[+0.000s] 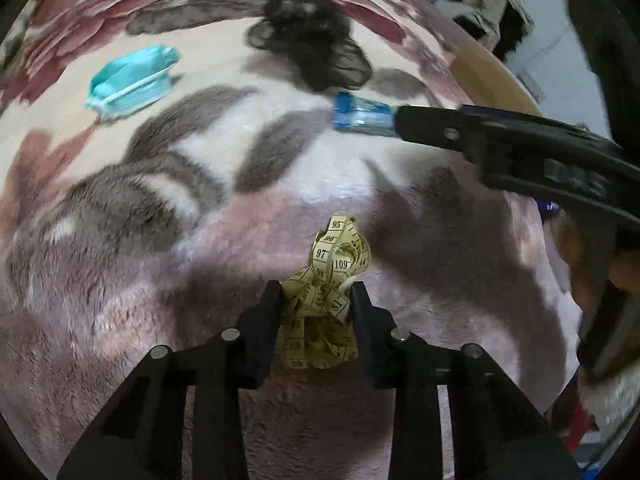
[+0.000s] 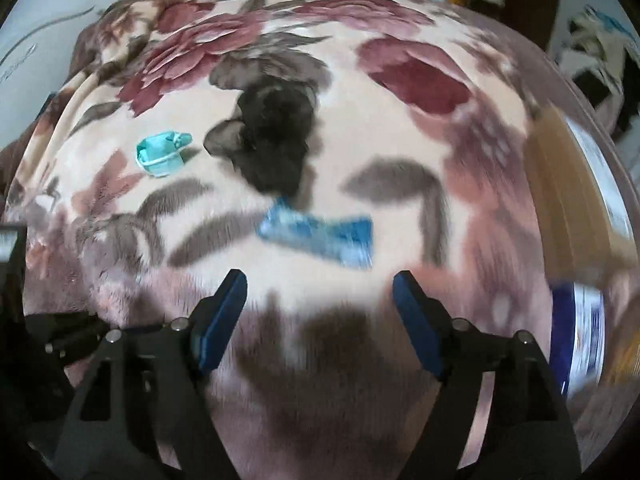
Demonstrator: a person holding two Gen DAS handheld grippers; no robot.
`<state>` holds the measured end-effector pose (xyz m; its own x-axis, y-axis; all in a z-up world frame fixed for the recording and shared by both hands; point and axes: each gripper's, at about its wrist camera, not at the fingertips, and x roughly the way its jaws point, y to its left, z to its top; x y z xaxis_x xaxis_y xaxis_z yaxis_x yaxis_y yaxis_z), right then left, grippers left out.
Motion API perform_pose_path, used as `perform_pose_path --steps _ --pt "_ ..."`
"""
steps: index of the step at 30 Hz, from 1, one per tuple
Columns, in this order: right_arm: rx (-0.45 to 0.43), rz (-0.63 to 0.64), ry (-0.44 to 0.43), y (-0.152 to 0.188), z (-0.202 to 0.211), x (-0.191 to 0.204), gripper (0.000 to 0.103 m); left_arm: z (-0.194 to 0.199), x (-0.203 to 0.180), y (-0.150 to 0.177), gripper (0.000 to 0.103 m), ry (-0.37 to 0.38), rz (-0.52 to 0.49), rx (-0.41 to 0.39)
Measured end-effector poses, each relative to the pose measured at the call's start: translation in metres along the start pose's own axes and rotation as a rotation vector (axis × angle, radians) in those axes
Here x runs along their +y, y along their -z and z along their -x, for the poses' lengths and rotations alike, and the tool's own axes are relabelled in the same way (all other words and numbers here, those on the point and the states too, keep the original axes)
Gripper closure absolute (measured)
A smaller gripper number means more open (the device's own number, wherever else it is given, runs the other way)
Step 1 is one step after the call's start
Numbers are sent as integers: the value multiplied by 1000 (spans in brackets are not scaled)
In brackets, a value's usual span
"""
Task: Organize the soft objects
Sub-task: 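Grasp the yellow tape measure with the left tool while the right tool grasps the blue packet, then carry the tape measure and blue packet toward the orange basket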
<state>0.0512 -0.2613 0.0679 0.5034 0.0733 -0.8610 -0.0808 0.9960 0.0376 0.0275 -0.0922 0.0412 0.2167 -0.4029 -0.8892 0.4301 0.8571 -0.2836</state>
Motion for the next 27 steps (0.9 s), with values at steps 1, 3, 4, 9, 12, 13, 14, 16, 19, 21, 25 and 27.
perform_pose_path --steps 1,3,4,9,12,13,14,16,19,21,25,27 --pt "11 44 -1 -8 -9 5 26 4 6 2 70 5 21 -11" --pt "19 115 1 -10 -17 13 26 11 13 6 70 2 43 -36" --pt "26 160 5 -15 -24 18 26 15 17 6 70 2 48 -43" --pt "124 250 -42 -23 -52 24 28 22 26 6 70 1 51 -56" --pt "165 271 -57 -17 -56 20 46 24 31 6 62 19 59 -56" --pt "172 275 -60 -14 -53 19 56 24 31 6 60 27 62 -54" --pt "169 271 -58 -13 -51 19 59 24 32 6 57 35 66 -52" --pt "159 267 -42 -6 -43 19 67 22 32 6 56 56 79 -44" --pt "135 236 -35 3 -27 20 68 22 28 7 53 62 69 -36" --pt "123 186 -54 8 -16 17 69 22 23 6 49 64 49 -37" --pt "118 -1 -150 21 11 3 69 19 10 3 46 42 -4 -26" --pt "143 -135 -231 29 17 -13 69 15 9 0 46 38 -19 -20"
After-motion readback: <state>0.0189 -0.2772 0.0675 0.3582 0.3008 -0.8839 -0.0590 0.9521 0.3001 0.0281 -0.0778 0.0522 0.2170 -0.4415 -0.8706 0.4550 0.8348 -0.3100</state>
